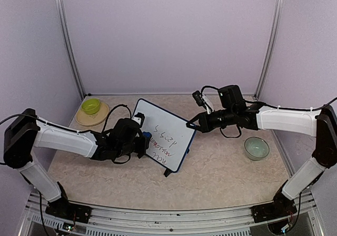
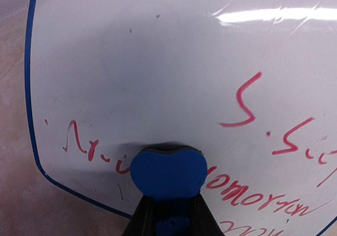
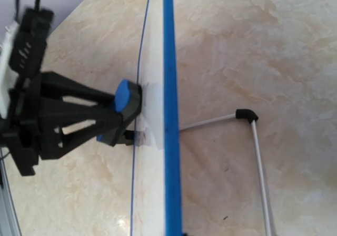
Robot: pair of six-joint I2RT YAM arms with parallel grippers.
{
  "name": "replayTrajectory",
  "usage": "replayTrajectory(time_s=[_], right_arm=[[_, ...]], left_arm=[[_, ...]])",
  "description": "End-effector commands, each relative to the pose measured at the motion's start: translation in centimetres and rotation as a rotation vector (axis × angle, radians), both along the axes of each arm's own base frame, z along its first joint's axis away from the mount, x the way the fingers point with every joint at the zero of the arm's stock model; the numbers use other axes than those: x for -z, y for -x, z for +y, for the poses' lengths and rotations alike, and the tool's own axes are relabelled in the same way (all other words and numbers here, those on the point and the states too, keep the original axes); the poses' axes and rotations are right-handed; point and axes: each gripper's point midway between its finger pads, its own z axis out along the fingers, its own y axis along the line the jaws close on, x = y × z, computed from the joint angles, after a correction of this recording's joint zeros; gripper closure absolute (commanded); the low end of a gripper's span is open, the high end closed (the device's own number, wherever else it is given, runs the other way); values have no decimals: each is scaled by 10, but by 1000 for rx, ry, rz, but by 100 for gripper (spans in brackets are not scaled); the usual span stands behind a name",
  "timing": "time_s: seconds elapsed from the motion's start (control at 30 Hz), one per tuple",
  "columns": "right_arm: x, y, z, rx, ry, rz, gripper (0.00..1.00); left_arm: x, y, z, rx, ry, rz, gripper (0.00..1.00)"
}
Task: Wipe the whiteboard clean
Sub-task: Erase the center of the whiteboard.
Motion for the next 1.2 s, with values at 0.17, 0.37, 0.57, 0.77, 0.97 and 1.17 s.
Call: replayTrajectory(time_s=[0.17, 0.37, 0.57, 0.77, 0.97, 1.17], right_arm=[[31, 33, 6, -130, 92, 39, 100], [34, 33, 7, -134, 95, 43, 100], [35, 32, 8, -137, 96, 44, 100], [38, 32, 8, -138, 97, 46, 100], [39, 30, 12, -142, 87, 49, 100], [41, 32, 11, -145, 92, 53, 100]], left_arm=[[-73, -48, -45, 45, 64, -159, 84], [-76, -52, -45, 40, 67, -166, 83], [-47, -35, -34, 43, 43, -105, 83], [-9, -7, -11, 45, 4, -31, 83], [-2, -4, -6, 21, 7, -10, 84], [-50, -34, -9, -27, 70, -101, 84]])
